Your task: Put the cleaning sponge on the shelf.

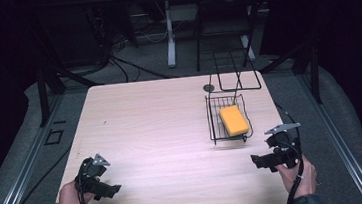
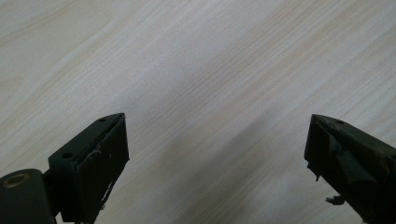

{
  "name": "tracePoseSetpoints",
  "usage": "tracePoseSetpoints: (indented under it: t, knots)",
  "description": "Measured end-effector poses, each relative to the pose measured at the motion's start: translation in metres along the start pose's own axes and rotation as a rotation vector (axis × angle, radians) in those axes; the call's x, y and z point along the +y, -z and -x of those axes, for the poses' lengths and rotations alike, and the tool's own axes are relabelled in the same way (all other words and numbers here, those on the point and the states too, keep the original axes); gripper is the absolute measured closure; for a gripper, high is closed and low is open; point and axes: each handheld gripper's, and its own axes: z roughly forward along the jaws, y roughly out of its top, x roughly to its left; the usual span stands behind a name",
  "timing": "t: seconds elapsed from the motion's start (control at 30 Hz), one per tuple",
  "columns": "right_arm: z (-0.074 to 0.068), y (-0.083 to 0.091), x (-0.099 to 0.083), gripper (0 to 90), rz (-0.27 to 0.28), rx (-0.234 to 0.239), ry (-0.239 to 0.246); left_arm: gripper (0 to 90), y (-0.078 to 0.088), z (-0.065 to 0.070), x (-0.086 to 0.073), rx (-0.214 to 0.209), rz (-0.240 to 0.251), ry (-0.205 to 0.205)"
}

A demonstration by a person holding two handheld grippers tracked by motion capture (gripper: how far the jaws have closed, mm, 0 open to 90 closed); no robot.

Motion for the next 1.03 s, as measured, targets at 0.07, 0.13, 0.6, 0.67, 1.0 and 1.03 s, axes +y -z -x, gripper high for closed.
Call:
tracePoseSetpoints:
  t: [0.07,0.13,0.6,0.67,1.0,1.03]
  knots:
    - [-0.001,-0.001,-0.003,0.0,-0.007,0.006,-0.007,6.5,0.000,0.000,0.000,-0.001,-0.004,0.002]
    - [-0.004,-0.005,-0.013,0.0,-0.024,0.001,0.013,6.5,-0.001,0.000,0.000,-0.003,-0.004,0.001]
    - [-0.001,-0.034,-0.039,0.0,-0.163,0.026,0.043,5.9,-0.001,0.000,0.001,-0.012,-0.005,-0.008]
    - [-0.001,-0.036,-0.038,0.1,-0.174,0.035,0.045,5.8,-0.002,0.001,0.001,-0.014,-0.010,-0.014]
    - [-0.002,-0.042,-0.038,2.0,-0.209,0.032,0.067,5.8,-0.002,0.002,0.003,-0.017,-0.009,-0.020]
    - [-0.002,-0.042,-0.038,2.0,-0.209,0.032,0.067,5.8,-0.002,0.002,0.003,-0.017,-0.009,-0.020]
